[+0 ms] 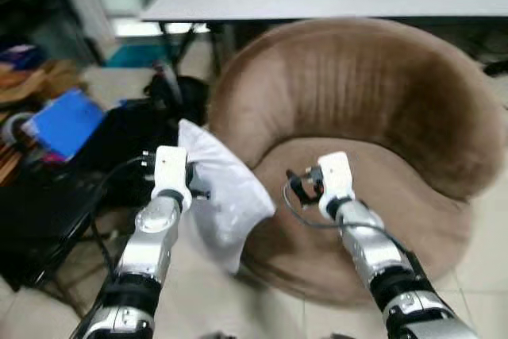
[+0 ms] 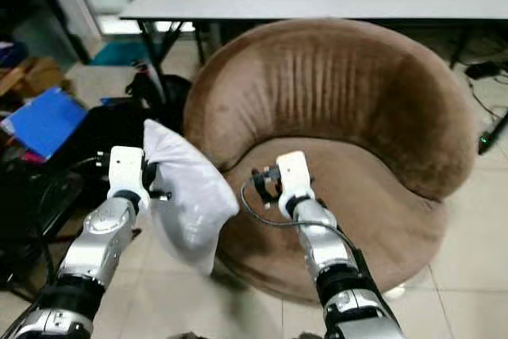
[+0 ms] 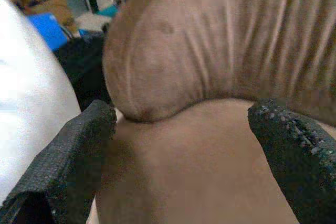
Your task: Move the pillow to the sofa from floor
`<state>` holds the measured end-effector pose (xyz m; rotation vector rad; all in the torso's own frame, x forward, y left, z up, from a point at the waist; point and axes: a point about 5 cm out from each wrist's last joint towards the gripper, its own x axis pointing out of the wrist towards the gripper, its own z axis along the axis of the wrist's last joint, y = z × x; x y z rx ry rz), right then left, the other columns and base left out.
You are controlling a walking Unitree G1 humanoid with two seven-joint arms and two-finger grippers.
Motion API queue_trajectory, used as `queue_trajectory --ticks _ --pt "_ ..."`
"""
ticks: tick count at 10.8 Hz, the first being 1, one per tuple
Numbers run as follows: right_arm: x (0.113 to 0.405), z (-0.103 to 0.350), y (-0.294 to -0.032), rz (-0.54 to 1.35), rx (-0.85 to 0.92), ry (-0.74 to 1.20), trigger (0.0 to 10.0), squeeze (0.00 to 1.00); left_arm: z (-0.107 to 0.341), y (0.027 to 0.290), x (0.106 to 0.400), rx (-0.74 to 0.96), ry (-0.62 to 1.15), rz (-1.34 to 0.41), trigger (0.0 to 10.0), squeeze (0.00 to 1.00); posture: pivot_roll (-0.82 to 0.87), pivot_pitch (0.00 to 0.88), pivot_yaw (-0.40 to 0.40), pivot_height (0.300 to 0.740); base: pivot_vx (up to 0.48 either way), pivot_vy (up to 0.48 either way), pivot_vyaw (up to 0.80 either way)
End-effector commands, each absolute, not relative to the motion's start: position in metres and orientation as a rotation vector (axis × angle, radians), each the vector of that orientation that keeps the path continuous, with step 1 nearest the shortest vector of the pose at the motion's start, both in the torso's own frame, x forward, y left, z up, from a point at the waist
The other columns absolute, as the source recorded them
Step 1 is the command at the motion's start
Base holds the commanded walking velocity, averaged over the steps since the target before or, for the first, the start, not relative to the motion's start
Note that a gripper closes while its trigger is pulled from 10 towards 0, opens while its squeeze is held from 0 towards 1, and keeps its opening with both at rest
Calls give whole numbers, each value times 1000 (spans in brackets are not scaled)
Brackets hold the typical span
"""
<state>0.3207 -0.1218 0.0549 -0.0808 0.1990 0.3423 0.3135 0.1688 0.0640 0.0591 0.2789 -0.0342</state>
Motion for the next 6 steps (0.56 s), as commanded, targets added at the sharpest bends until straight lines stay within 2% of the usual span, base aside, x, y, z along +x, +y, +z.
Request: queue_trajectory --ticks 1,6 --pt "320 58 -121 349 -70 198 10000 0 76 167 317 74 232 -35 10000 0 -185 0 103 740 0 0 0" --pt "312 59 -126 345 -81 213 10000 0 82 167 309 70 220 -26 10000 0 -179 0 98 740 0 0 0"
